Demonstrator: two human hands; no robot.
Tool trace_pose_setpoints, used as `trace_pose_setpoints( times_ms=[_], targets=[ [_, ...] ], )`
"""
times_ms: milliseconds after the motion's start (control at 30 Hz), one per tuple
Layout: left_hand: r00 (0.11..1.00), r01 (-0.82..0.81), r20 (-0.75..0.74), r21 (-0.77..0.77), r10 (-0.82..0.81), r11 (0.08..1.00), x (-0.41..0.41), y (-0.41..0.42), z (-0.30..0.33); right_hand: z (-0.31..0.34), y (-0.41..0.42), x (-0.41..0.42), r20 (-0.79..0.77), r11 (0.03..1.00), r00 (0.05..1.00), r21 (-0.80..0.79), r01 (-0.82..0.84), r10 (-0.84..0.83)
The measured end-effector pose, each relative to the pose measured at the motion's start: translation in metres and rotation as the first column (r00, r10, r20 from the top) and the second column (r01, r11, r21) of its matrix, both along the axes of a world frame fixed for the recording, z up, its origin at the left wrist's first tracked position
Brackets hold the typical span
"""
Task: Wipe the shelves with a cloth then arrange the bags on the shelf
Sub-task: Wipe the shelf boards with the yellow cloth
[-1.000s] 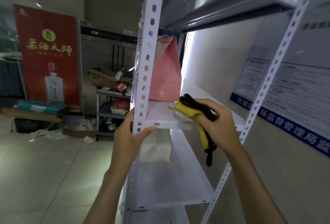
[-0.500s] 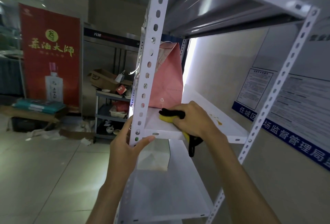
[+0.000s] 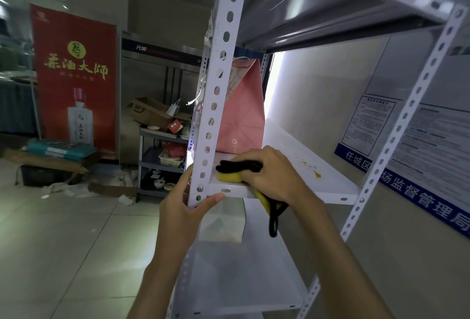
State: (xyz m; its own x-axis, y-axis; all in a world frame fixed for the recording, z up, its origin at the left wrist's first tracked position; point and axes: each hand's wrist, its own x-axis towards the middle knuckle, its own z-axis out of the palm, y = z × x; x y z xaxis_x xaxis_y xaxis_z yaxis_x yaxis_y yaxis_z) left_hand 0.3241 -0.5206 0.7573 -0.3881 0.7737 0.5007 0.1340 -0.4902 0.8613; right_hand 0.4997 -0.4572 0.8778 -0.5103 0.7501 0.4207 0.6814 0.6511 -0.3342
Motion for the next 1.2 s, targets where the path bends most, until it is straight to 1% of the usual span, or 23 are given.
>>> trace_pose_setpoints(
  times_ms=[67, 133, 167, 233, 300, 367, 467, 533, 600, 700, 767, 833, 900, 1000, 1033, 1067, 1100, 1133, 1167, 1200],
  targets=[
    [1.000, -0.008, -0.013, 0.001, 0.008, 1.000, 0.000, 0.000, -0.001, 0.004, -0.003, 0.012, -0.039, 0.998, 0.999, -0.065, 0.004, -0.007],
    [1.000, 0.002, -0.007, 0.002, -0.002, 1.000, 0.000, -0.001, -0.001, 0.010, 0.008, 0.020, -0.078, 0.992, 0.994, -0.098, 0.074, -0.082],
    [1.000, 0.003, -0.003, 0.004, -0.003, 1.000, 0.000, -0.001, 0.000, 0.012, 0.016, 0.019, -0.076, 0.988, 0.989, -0.100, 0.118, -0.126],
    [1.000, 0.009, -0.001, 0.008, -0.009, 1.000, 0.000, -0.002, 0.001, 0.012, 0.028, 0.009, -0.024, 0.980, 0.981, -0.059, 0.188, -0.190],
    [1.000, 0.011, 0.006, 0.008, -0.011, 1.000, 0.000, -0.002, 0.001, 0.006, 0.032, -0.005, 0.028, 0.984, 0.983, 0.006, 0.179, -0.179],
    [1.000, 0.005, 0.013, 0.011, -0.005, 1.000, 0.001, -0.002, 0.002, 0.000, 0.027, -0.013, 0.046, 0.992, 0.991, 0.039, 0.122, -0.124],
    [1.000, -0.015, -0.006, 0.009, 0.015, 1.000, 0.002, 0.000, 0.000, -0.001, 0.008, -0.007, 0.021, 0.999, 1.000, 0.032, 0.014, -0.015],
    [0.999, -0.029, -0.017, -0.002, 0.029, 1.000, 0.001, 0.001, -0.001, -0.001, -0.003, 0.008, -0.018, 1.000, 1.000, 0.004, -0.022, 0.022],
    [0.999, -0.033, -0.027, -0.017, 0.032, 0.999, -0.001, 0.003, -0.001, 0.001, -0.004, 0.025, -0.085, 0.999, 0.996, -0.033, -0.021, 0.018],
    [0.995, -0.079, -0.064, -0.053, 0.076, 0.995, -0.001, 0.000, 0.001, 0.009, 0.008, 0.033, -0.134, 0.995, 0.988, -0.067, 0.070, -0.078],
    [0.994, -0.092, -0.071, -0.054, 0.088, 0.994, 0.000, -0.002, 0.002, 0.010, 0.016, 0.027, -0.077, 0.991, 0.988, -0.038, 0.127, -0.130],
    [0.990, -0.109, -0.091, -0.046, 0.104, 0.993, 0.001, -0.003, 0.002, 0.002, 0.018, 0.020, 0.010, 0.994, 0.994, 0.022, 0.110, -0.110],
    [0.975, -0.194, -0.117, -0.035, 0.188, 0.980, 0.006, -0.003, 0.000, -0.004, 0.011, 0.024, 0.040, 0.996, 0.997, 0.054, 0.069, -0.071],
    [0.906, -0.420, -0.062, -0.025, 0.418, 0.907, 0.023, -0.012, -0.001, 0.001, -0.004, 0.049, -0.027, 1.000, 0.999, -0.013, 0.018, -0.018],
    [0.869, -0.488, -0.084, 0.017, 0.488, 0.873, 0.030, -0.017, 0.001, 0.004, -0.008, 0.057, -0.042, 1.000, 0.999, -0.024, 0.001, -0.002],
    [0.817, -0.548, -0.143, 0.104, 0.558, 0.830, 0.036, -0.022, 0.002, 0.006, -0.010, 0.065, -0.049, 0.999, 0.999, -0.033, -0.006, 0.004],
    [0.760, -0.574, -0.206, 0.232, 0.617, 0.785, 0.042, -0.024, 0.003, 0.009, -0.011, 0.072, -0.057, 0.999, 0.998, -0.044, -0.006, 0.004],
    [0.704, -0.559, -0.262, 0.370, 0.660, 0.743, 0.047, -0.023, 0.002, 0.011, -0.010, 0.078, -0.072, 0.998, 0.997, -0.056, -0.005, 0.001],
    [0.664, -0.502, -0.310, 0.490, 0.680, 0.713, 0.051, -0.018, 0.002, 0.013, -0.009, 0.084, -0.087, 0.998, 0.996, -0.062, 0.004, -0.010],
    [0.635, -0.428, -0.361, 0.571, 0.683, 0.700, 0.055, -0.012, 0.004, 0.015, -0.008, 0.089, -0.100, 0.998, 0.995, -0.061, 0.025, -0.031]
  ],
)
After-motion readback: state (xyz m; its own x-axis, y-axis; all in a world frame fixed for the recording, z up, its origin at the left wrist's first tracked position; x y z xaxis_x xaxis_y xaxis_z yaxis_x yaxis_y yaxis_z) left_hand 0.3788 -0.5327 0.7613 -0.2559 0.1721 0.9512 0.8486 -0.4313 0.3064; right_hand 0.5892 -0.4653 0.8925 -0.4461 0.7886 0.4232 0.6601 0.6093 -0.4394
